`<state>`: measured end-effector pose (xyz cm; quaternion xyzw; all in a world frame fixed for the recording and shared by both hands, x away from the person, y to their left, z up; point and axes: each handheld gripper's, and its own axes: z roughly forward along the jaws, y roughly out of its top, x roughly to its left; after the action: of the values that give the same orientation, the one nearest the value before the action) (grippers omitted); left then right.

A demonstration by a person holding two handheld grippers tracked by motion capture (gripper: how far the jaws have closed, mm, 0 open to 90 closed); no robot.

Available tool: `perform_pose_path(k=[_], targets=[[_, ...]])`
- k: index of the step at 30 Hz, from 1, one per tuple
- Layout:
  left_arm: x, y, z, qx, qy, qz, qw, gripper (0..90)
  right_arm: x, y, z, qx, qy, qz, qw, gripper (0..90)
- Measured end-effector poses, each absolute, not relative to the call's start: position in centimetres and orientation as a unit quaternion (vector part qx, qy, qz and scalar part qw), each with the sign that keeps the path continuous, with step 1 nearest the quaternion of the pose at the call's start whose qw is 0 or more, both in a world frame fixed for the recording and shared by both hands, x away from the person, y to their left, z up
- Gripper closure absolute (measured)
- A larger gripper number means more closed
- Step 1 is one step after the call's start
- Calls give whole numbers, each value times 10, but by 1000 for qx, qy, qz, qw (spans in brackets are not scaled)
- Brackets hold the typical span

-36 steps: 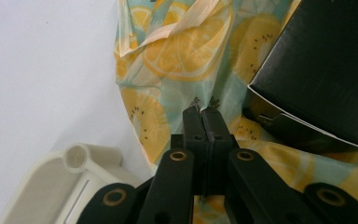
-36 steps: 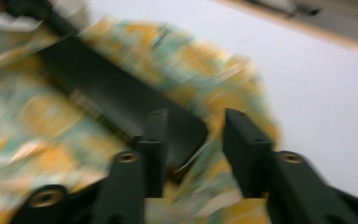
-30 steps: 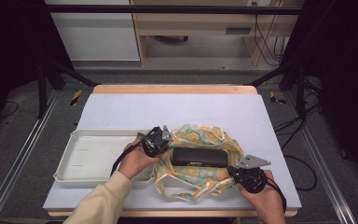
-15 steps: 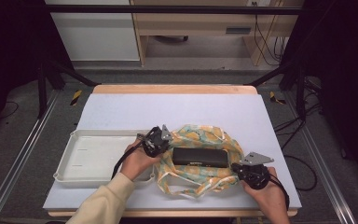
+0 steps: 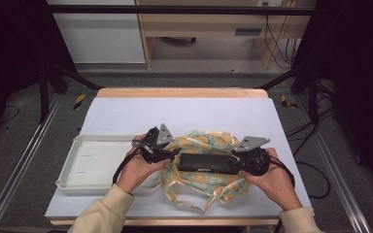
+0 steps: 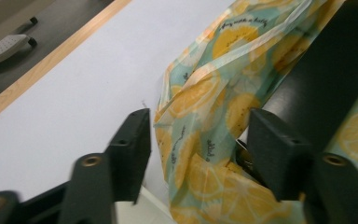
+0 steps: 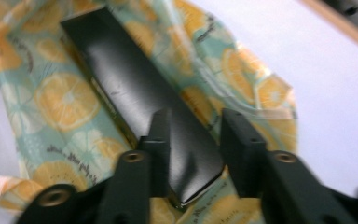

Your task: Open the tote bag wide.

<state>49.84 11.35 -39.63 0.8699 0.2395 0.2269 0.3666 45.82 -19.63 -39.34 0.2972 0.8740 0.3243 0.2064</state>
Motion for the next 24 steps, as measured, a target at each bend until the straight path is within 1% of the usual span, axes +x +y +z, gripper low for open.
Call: perform_pose_path(k=[2,3,5,7,10,16,22,24], targets=[[495,119,-393,868,242,226,371,326,463,-192,-395,285,885,314,192,519],[495,121,-392,870,243,222,368,302,465,-190,-396,275,891,309,184,492],[493,127,-390,868,251,218,368,216,467,-185,-396,269,898,299,179,421],[492,133,-390,867,256,214,371,195,470,-182,-397,254,907,292,166,360],[489,142,-393,865,263,212,372,147,473,-177,-398,240,920,268,156,323],[484,167,-390,859,276,212,375,99,480,-173,-400,221,930,253,148,298],[480,185,-391,857,288,215,370,85,483,-169,-401,209,938,238,139,301],[480,190,-393,856,294,212,370,85,484,-168,-400,200,943,228,138,314]])
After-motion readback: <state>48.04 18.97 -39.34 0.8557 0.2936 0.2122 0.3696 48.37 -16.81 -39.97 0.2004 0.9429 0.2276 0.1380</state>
